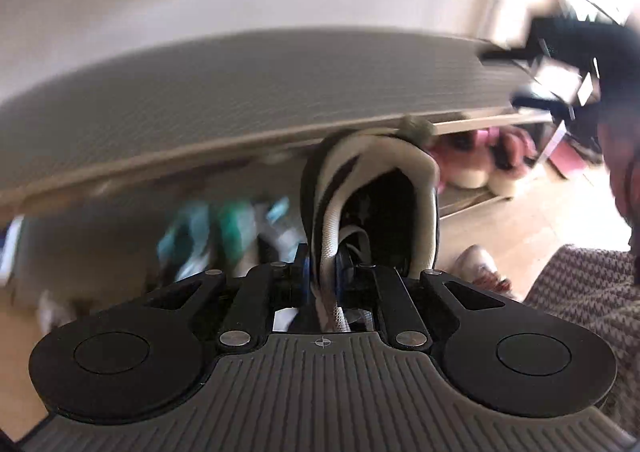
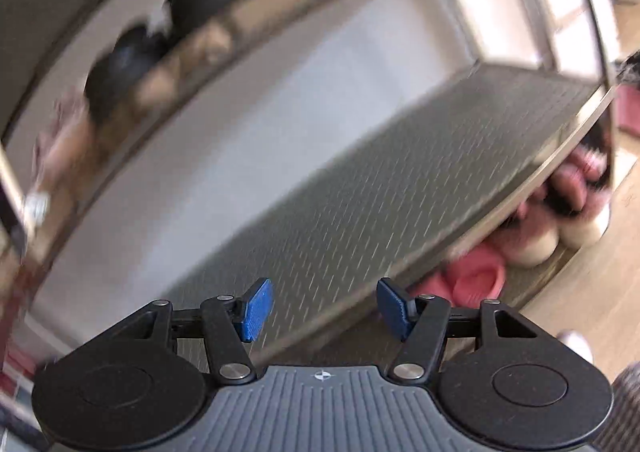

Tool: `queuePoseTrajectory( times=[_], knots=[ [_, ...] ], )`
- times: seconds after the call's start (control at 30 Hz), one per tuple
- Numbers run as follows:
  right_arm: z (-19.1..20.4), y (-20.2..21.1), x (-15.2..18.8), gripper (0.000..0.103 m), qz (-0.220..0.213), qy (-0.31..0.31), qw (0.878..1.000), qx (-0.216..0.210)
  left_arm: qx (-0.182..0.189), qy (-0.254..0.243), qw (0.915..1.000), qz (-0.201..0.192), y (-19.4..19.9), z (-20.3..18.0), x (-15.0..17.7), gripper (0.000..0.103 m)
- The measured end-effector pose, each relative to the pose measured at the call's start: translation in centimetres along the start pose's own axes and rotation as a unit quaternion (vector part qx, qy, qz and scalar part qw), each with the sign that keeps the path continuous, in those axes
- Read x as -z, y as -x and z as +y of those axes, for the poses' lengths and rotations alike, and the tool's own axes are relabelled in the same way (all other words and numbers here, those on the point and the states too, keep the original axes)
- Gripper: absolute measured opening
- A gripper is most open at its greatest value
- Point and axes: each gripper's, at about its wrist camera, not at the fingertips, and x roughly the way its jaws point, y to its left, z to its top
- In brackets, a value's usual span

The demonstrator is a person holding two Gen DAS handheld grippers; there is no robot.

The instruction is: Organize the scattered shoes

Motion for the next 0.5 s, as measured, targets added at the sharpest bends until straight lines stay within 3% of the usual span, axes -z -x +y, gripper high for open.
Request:
queuePoseTrajectory(
  times=[0.1,0.17,0.2,0.27,0.33,0.37,0.4,0.47,0.5],
  knots=[
    [2.4,-1.3,2.8,0.062,0.052,0.045,0.998,-0.015,-0.045,0.031,0.9984,0.015,1.5,5.0,1.0,0.012],
    [4.6,-1.6,4.6,0.062,0.068,0.104,0.992,-0.02,-0.089,0.057,0.9942,0.021,1.9,9.2,2.0,0.014],
    [5.1,-1.7,5.1,0.062,0.07,0.121,0.99,-0.021,-0.094,0.058,0.9937,0.022,1.8,9.6,2.0,0.014],
    [7.6,-1.3,7.4,0.062,0.077,0.198,0.976,-0.037,-0.127,0.057,0.9899,0.024,1.3,13.1,2.4,0.015],
    [9.0,-0.9,8.9,0.062,0.083,0.236,0.967,-0.054,-0.137,0.086,0.9857,0.049,-0.4,16.3,2.7,0.021],
    [9.6,-0.9,9.7,0.063,0.09,0.247,0.963,-0.062,-0.133,0.108,0.9828,0.067,-1.1,17.9,2.9,0.036],
    [10.1,-0.9,10.4,0.067,0.1,0.253,0.96,-0.068,-0.129,0.133,0.9792,0.083,-1.6,18.9,3.2,0.044],
    [11.0,-1.2,11.9,0.069,0.119,0.263,0.955,-0.075,-0.129,0.183,0.9677,0.116,-2.3,21.3,3.5,0.048],
    [11.7,-1.4,12.7,0.069,0.132,0.272,0.95,-0.076,-0.129,0.206,0.9611,0.131,-2.6,22.5,3.6,0.057]
  ],
)
